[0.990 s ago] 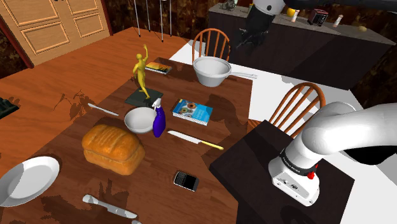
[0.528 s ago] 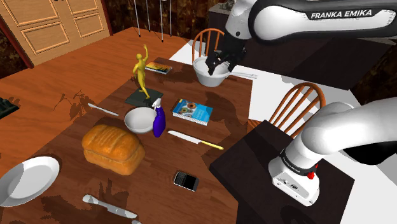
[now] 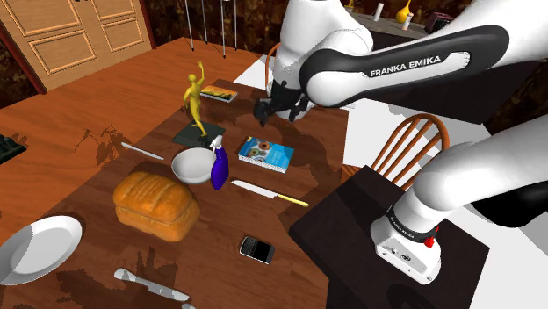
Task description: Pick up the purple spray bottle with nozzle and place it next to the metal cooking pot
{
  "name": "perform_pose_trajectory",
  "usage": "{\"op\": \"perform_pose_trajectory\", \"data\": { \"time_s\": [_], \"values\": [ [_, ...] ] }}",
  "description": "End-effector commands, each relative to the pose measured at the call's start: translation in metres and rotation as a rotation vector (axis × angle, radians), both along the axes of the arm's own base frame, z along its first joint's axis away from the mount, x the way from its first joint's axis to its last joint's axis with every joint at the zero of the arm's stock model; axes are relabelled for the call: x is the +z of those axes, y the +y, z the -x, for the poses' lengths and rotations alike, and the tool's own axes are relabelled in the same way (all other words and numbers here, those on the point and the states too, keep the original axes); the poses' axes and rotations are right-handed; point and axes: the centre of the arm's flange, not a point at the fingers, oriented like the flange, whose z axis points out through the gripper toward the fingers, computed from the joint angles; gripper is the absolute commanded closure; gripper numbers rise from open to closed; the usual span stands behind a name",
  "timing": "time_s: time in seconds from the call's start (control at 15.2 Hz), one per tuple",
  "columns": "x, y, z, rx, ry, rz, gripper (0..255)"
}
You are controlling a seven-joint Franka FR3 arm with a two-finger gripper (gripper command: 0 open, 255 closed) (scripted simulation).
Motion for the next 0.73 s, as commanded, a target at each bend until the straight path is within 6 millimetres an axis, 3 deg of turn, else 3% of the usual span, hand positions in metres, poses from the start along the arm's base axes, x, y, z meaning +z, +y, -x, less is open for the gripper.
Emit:
{"op": "perform_pose_trajectory", "data": {
  "time_s": [0.0, 0.66],
  "values": [
    [-0.020, 0.021, -0.009, -0.027, -0.003, 0.006, 0],
    [-0.117, 0.107, -0.063, -0.152, -0.012, 0.054, 0]
  ]
}}
